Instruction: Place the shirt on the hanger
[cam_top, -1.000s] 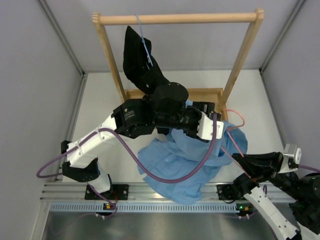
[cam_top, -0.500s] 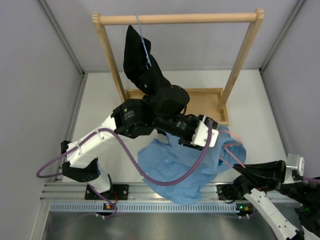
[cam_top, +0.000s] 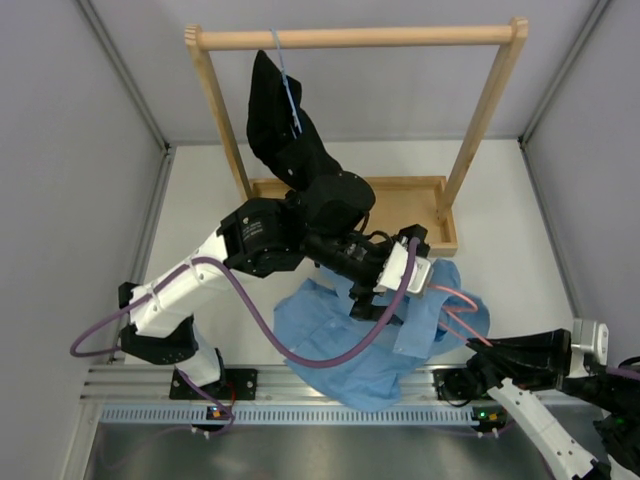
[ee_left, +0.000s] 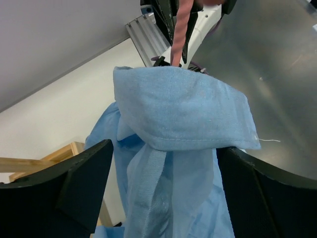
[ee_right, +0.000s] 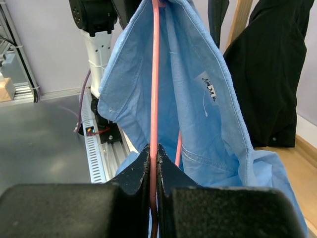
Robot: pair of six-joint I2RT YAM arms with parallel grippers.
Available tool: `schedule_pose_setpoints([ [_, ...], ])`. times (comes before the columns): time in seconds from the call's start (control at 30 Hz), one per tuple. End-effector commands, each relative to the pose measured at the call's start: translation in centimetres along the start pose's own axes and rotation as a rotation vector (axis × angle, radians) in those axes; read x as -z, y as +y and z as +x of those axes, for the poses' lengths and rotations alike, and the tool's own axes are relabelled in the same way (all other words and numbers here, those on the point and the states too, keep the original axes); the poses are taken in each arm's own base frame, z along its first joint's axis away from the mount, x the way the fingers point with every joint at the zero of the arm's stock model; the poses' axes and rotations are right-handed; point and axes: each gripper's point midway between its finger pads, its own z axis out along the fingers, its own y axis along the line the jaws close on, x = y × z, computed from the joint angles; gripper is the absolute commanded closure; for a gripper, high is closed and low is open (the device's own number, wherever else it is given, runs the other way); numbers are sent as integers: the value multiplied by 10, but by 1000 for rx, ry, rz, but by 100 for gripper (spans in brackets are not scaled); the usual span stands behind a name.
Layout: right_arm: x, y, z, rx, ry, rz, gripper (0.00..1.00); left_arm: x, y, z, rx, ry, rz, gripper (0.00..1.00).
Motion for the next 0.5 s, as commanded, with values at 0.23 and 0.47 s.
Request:
schedule_pose_setpoints([
  [0.23,27,21,-22,141,-132,-24,100,28,-11,-15,13,-35,-36,2],
  [0.47,24,23,-12,156,-113,-52,100,34,-9,-17,39,-32,-69,7],
])
